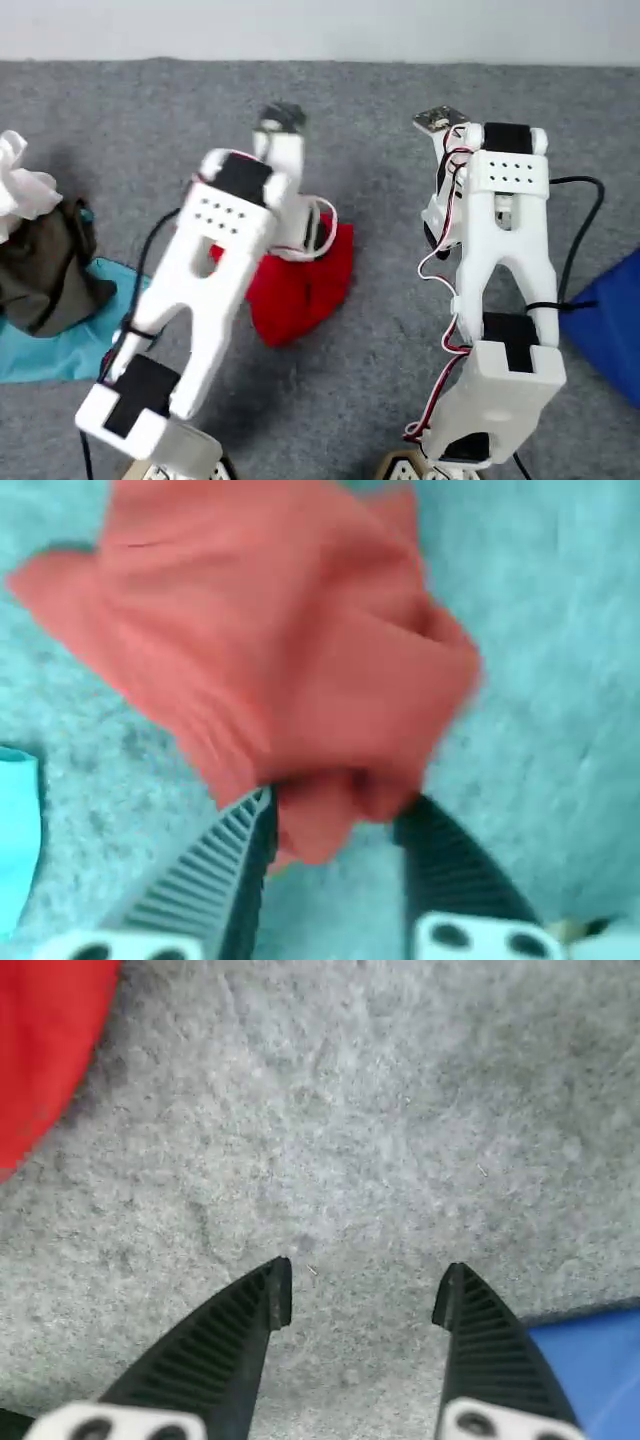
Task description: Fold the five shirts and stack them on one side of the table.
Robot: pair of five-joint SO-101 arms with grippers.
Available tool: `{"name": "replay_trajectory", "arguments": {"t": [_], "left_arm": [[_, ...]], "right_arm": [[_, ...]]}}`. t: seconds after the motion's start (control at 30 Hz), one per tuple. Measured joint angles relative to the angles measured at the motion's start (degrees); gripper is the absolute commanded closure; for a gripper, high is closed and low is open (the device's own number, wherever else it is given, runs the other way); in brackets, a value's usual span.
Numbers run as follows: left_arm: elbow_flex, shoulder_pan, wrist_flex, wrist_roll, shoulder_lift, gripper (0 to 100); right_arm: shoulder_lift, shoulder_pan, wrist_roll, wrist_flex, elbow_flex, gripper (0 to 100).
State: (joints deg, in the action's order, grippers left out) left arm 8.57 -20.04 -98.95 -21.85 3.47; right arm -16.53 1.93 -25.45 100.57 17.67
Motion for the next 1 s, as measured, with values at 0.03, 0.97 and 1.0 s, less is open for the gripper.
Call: {"name": "replay_trajectory", "arguments": {"t": [0.03, 0.97, 1.0], "left_arm": [[1.1, 0.8, 0.0, -1.2, -1.0, 73], [-21.5, 65.1, 0.0, 25.1, -16.6, 76], [-22.4, 66.3, 0.0, 25.9, -16.6, 76]], "right_arm": [[0.0, 0.0, 0.0, 0.0, 0.0, 75.4], [3.3, -45.9, -4.1, 0.0, 0.0, 63.0], [2.2, -46.2, -4.1, 0.0, 0.0, 63.0]]}}
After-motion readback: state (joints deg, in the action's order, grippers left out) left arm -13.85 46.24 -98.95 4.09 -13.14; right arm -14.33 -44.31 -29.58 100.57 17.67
